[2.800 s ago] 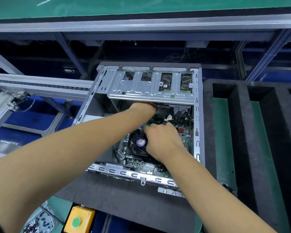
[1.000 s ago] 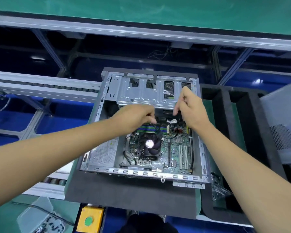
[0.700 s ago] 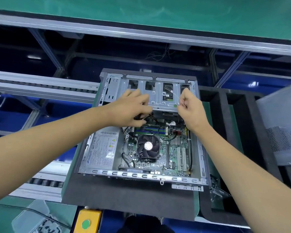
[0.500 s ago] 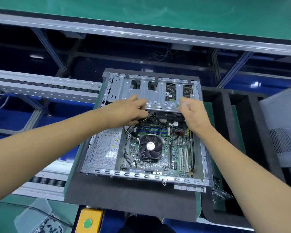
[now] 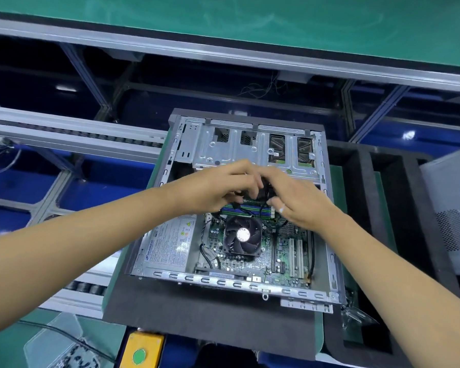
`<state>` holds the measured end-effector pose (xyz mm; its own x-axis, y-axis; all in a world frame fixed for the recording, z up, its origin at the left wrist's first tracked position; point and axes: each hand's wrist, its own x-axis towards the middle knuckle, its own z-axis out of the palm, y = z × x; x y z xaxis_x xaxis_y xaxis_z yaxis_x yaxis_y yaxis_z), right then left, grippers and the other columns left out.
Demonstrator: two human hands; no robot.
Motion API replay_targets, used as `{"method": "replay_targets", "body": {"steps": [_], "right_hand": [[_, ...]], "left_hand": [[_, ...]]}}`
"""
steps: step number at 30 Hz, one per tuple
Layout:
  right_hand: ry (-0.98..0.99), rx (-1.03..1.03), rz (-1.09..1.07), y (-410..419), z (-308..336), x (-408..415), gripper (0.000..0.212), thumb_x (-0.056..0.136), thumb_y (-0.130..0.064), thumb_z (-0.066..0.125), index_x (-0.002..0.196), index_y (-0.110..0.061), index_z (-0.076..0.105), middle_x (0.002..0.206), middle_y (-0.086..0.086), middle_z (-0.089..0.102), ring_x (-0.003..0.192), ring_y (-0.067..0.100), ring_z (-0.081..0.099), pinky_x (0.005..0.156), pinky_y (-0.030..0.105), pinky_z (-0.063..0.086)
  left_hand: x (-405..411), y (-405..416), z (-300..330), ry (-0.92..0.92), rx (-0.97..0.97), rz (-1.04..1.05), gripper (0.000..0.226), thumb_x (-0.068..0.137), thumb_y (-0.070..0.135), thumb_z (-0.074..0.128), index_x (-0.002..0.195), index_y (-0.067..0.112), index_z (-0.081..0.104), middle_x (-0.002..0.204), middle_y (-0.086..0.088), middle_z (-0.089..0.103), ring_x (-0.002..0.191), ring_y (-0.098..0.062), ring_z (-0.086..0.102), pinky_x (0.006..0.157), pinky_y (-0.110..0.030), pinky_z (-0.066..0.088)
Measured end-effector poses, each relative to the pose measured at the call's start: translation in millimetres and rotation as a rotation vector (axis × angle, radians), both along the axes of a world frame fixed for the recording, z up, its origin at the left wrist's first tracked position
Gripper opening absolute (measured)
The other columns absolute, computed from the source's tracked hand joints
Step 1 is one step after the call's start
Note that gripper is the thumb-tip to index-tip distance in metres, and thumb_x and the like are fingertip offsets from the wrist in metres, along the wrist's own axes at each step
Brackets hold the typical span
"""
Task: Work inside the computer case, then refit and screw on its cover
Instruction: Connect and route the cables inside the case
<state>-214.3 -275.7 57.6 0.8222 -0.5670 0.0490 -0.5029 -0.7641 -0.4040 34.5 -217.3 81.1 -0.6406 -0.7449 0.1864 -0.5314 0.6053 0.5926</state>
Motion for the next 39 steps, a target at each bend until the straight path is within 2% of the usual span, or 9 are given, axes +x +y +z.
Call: {"method": "replay_targets", "body": {"steps": [3, 6, 8, 11, 16, 22, 29, 33, 39], "right_hand": [[-0.043, 0.075, -0.045, 0.5, -0.1, -0.8, 0.058, 0.093, -0.03, 0.048, 0.141, -0.049, 0.02, 0.098, -0.02, 0.055, 0.062, 0.013, 0.055, 0.055, 0.037, 0.043], [-0.085, 0.107, -0.117, 1.3, -0.4, -3.9, 0.033, 0.089, -0.042, 0.035, 0.123, -0.04, 0.037, 0.095, -0.012, 0.069, 0.071, 0.017, 0.063, 0.069, 0.043, 0.051], [-0.16, 0.07, -0.106, 1.0, -0.1, -5.2, 0.027, 0.086, -0.035, 0.038, 0.11, -0.032, 0.05, 0.083, -0.007, 0.069, 0.066, 0.01, 0.058, 0.066, 0.038, 0.045], [-0.259, 0.038, -0.024, -2.1, 3.4, -8.0, 0.031, 0.077, -0.043, 0.045, 0.082, -0.018, 0.063, 0.059, -0.01, 0.057, 0.052, 0.011, 0.048, 0.056, 0.032, 0.039], [-0.316, 0.048, 0.004, -1.9, 7.1, -9.1, 0.026, 0.068, -0.032, 0.033, 0.059, -0.016, 0.052, 0.048, -0.016, 0.039, 0.045, 0.001, 0.039, 0.05, 0.023, 0.031], [-0.326, 0.067, -0.003, -3.1, 5.9, -12.1, 0.015, 0.061, -0.027, 0.033, 0.059, -0.019, 0.045, 0.048, -0.006, 0.041, 0.046, 0.004, 0.03, 0.05, 0.027, 0.029], [-0.402, 0.102, -0.047, -4.4, 4.0, -11.5, 0.011, 0.063, -0.018, 0.035, 0.065, -0.029, 0.036, 0.052, -0.006, 0.038, 0.048, 0.008, 0.029, 0.052, 0.028, 0.024], [-0.428, 0.101, -0.051, -5.6, 4.5, -10.4, 0.016, 0.065, -0.017, 0.035, 0.065, -0.033, 0.034, 0.053, -0.008, 0.036, 0.049, 0.008, 0.028, 0.051, 0.03, 0.024], [-0.42, 0.097, -0.089, -7.3, 2.3, -9.4, 0.026, 0.06, -0.004, 0.039, 0.063, -0.029, 0.035, 0.052, -0.007, 0.036, 0.05, 0.013, 0.03, 0.05, 0.036, 0.031]], "left_hand": [[7.5, -1.4, -4.3, -0.066, -0.075, -0.014, 0.046, 0.083, -0.014, 0.065, 0.11, 0.021, 0.052, 0.129, 0.009, 0.046, 0.102, -0.005, 0.059, 0.076, -0.024, 0.056], [17.5, 1.4, -10.8, -0.109, -0.014, 0.164, 0.038, 0.089, 0.007, 0.075, 0.108, 0.018, 0.044, 0.118, 0.008, 0.037, 0.084, -0.013, 0.062, 0.067, -0.037, 0.057], [22.5, 1.4, -14.1, -0.32, 0.003, 0.199, 0.038, 0.089, 0.016, 0.076, 0.103, 0.025, 0.042, 0.111, 0.011, 0.035, 0.07, -0.013, 0.055, 0.059, -0.041, 0.053], [14.3, -3.4, -11.8, -0.688, 0.172, 0.054, 0.025, 0.091, 0.009, 0.063, 0.096, 0.031, 0.052, 0.101, 0.012, 0.056, 0.078, -0.012, 0.059, 0.069, -0.042, 0.054], [-22.0, -26.8, -16.4, -1.179, 0.317, 0.081, 0.024, 0.093, -0.001, 0.063, 0.116, 0.005, 0.061, 0.092, -0.004, 0.052, 0.081, -0.025, 0.059, 0.065, -0.035, 0.048], [-51.4, -32.7, -45.4, -1.151, 0.317, 0.193, 0.03, 0.095, -0.002, 0.06, 0.122, 0.01, 0.061, 0.114, -0.006, 0.064, 0.102, -0.03, 0.065, 0.076, -0.043, 0.056], [-45.5, -31.0, -48.5, -1.196, 0.175, 0.096, 0.024, 0.086, 0.0, 0.069, 0.104, 0.015, 0.069, 0.099, -0.003, 0.069, 0.078, -0.026, 0.061, 0.059, -0.036, 0.049], [-48.0, -28.7, -47.4, -1.29, 0.155, 0.051, 0.027, 0.092, -0.004, 0.06, 0.113, 0.012, 0.065, 0.107, -0.002, 0.068, 0.088, -0.025, 0.064, 0.063, -0.036, 0.048], [-28.4, -31.7, -34.7, -0.855, 0.318, 0.297, 0.031, 0.097, 0.001, 0.054, 0.123, 0.018, 0.059, 0.097, 0.003, 0.073, 0.088, -0.017, 0.067, 0.069, -0.032, 0.05]]}}
